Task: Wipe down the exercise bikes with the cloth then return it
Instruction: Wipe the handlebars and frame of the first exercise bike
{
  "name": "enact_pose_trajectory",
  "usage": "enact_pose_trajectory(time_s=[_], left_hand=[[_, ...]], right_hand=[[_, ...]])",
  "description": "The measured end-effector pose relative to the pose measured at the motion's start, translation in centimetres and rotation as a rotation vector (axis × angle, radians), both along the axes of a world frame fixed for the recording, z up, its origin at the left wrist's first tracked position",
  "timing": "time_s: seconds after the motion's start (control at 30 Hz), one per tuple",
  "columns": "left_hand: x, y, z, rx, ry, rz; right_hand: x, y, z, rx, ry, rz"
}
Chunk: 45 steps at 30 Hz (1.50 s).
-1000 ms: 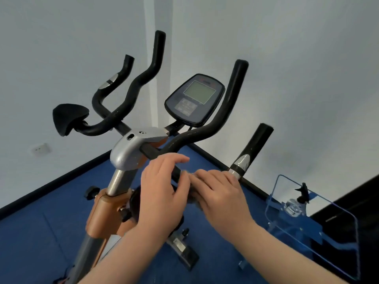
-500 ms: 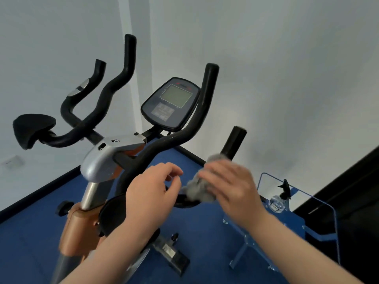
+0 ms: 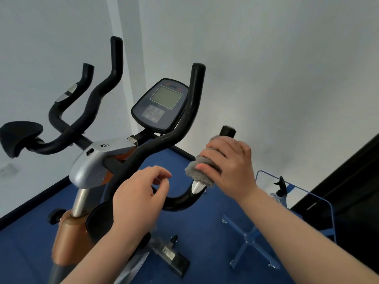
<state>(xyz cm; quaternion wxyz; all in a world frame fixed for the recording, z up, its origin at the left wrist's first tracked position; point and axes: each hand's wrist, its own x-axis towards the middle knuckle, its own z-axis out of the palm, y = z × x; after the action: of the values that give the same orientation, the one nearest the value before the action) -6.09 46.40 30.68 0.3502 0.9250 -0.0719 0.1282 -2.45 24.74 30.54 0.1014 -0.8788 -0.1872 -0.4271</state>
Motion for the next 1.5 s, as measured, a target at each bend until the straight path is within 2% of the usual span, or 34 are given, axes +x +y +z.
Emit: enact_pose_trajectory(time_s=[0.07, 0.13, 0.23, 0.33, 0.4, 0.43, 0.5, 0.6, 0.73, 0.83, 1.17, 1.33, 1.43, 1.5], left_hand=[[0.0, 0.0, 0.0, -0.011, -0.01, 0.007], [0.0, 0.0, 0.0, -0.012, -0.016, 0.012], [0.1, 0.0, -0.1, 0.009, -0.005, 0.01], [0.0, 0.0, -0.2, 0.006, -0.004, 0.019], [0.0, 0.0, -0.3, -0.007, -0.003, 0.028], [0.0, 0.0, -0.3, -0.008, -0.004, 0.03], [0.0, 0.0, -0.2, -0.003, -0.006, 0.028], [0.0, 0.0, -0.2, -0.006, -0.012, 0.032], [0.0, 0.0, -0.3, -0.01, -0.017, 0.041], [0.0, 0.0, -0.3, -0.018, -0.018, 0.044], [0.0, 0.0, -0.3, -0.021, -0.014, 0.037], [0.1, 0.0, -0.3, -0.031, -0.02, 0.036], [0.0, 0.0, -0.3, -0.025, -0.027, 0.03], [0.1, 0.0, -0.3, -0.017, -0.026, 0.027]], right_hand=[[-0.7, 1.2, -1.8, 0.16, 0.007, 0.022], [-1.4, 1.8, -3.5, 0.181, -0.015, 0.107], [0.2, -0.8, -1.5, -0.048, -0.092, 0.156], [3.2, -3.2, 2.4, -0.323, -0.258, 0.141], [4.6, -3.8, 4.0, -0.39, -0.269, 0.175], [5.0, -3.9, 4.3, -0.36, -0.239, 0.199], [5.2, -3.6, 3.9, -0.191, -0.161, 0.206], [4.5, -1.9, 2.2, 0.224, -0.109, 0.1], [3.8, 1.2, 1.5, 0.833, -0.151, 0.009], [3.4, 2.8, 1.5, 1.106, -0.147, -0.049], [2.7, 3.6, 1.7, 1.42, -0.115, -0.128], [0.4, 5.0, -1.0, 1.561, 0.017, -0.139], [-2.5, 6.7, -3.5, 1.524, 0.102, -0.183], [-2.0, 5.9, -2.8, 1.443, 0.033, -0.134]])
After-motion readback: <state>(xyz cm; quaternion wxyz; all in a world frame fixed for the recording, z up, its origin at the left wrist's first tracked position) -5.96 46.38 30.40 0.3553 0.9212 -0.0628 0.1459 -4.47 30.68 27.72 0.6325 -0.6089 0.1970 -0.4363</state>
